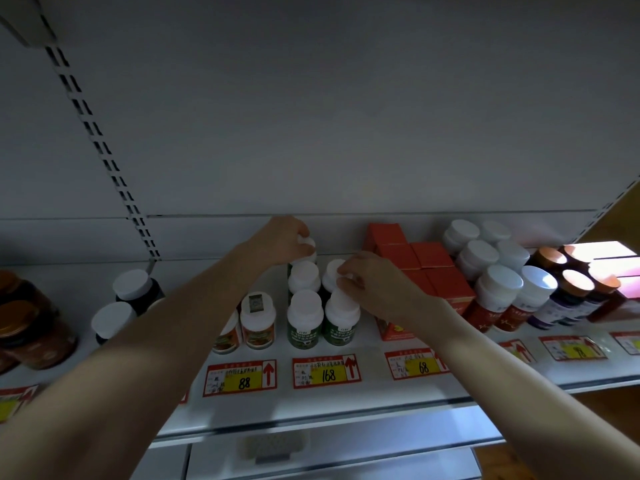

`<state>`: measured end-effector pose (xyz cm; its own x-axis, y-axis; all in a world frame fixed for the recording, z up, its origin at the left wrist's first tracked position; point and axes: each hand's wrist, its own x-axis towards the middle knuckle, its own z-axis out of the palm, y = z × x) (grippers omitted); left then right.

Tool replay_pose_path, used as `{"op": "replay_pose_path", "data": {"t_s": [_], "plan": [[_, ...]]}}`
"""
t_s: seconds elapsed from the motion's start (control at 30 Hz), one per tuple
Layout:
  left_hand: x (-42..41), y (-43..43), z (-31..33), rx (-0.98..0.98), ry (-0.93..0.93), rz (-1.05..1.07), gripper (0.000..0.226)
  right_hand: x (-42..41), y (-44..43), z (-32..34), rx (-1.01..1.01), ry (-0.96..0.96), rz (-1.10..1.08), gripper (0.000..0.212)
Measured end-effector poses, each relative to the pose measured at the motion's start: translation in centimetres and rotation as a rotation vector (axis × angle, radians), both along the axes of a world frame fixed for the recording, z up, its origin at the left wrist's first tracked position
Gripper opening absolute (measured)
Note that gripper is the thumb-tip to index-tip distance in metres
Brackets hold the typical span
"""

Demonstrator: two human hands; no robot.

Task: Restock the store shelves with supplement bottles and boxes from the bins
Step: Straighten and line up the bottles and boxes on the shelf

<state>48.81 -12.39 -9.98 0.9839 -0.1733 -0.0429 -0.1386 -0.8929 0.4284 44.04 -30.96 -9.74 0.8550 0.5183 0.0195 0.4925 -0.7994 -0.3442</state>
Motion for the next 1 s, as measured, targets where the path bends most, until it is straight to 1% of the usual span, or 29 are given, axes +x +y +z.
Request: {"op": "replay_pose_path", "data": {"t_s": [0.3, 0.37, 0.43, 0.57, 0.67, 0.83, 0.93, 1.0], "plan": [[-0.1, 0.0, -0.1, 0.029, 0.0, -0.007, 0.043, 0.0, 0.1, 0.0, -0.007, 0.007, 0.002, 0.031], [-0.1, 0.0, -0.3, 0.004, 0.012, 0.004, 0.048, -0.1, 0.0, 0.0, -0.007, 0.013, 0.006, 0.031], [-0.4, 0.0, -0.3, -0.048, -0.035, 0.038, 0.049, -0.1, -0.1, 0.1, 0.003, 0.003, 0.01, 0.032], [-0.9, 0.4, 0.1, -0.11, -0.255, 0.114, 0.033, -0.4, -0.2, 0.9, 0.05, -0.094, 0.031, 0.028], [-1.7, 0.9, 0.9, -0.117, -0.345, 0.129, 0.027, -0.5, 0.0, 1.5, 0.108, -0.142, 0.056, 0.022], [-4.6, 2.6, 2.0, -0.162, -0.431, 0.087, 0.032, -1.8, 0.8, 3.0, 0.186, -0.201, 0.104, 0.019], [-6.5, 4.7, 2.9, -0.136, -0.433, 0.099, 0.032, -2.9, 2.1, 3.9, 0.232, -0.238, 0.136, 0.023], [-8.0, 6.7, 3.3, -0.114, -0.45, 0.11, 0.033, -3.7, 3.4, 4.4, 0.26, -0.249, 0.15, 0.021]]}}
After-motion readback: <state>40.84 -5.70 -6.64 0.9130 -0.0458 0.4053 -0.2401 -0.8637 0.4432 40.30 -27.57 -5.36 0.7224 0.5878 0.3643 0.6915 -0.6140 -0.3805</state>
